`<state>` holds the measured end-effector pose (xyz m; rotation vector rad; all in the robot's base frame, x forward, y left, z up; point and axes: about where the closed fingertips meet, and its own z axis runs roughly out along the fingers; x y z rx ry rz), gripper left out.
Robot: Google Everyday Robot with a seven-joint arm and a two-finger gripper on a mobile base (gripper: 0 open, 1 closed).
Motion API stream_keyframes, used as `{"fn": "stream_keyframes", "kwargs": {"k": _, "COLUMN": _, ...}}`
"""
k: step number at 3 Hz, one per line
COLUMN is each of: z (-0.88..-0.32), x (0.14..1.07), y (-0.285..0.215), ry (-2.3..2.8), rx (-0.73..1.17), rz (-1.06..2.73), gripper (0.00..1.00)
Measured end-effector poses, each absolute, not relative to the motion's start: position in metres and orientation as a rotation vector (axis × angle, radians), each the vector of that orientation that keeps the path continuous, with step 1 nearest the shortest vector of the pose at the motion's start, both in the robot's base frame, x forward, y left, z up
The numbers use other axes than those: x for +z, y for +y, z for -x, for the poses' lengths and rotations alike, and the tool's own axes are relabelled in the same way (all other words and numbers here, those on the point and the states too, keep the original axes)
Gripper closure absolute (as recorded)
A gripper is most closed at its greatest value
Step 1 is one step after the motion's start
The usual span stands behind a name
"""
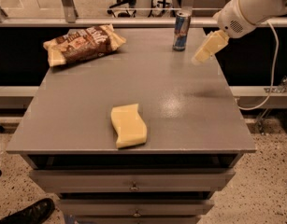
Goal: Move redbull can near sponge
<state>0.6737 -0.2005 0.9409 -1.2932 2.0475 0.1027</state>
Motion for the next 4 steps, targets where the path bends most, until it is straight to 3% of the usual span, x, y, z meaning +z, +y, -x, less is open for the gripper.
{"fn": "stream_keyframes", "kwargs": {"k": 2, "z": -0.792, "x": 0.925, "y": -0.190, "ry": 1.909, "rx": 0.280, "rz": 0.947, "gripper": 0.00}}
{"fn": "stream_keyframes", "kwargs": {"k": 4, "z": -0.853, "x": 0.911, "y": -0.179, "ry": 1.805, "rx": 0.381, "rz": 0.742, "gripper": 0.00}}
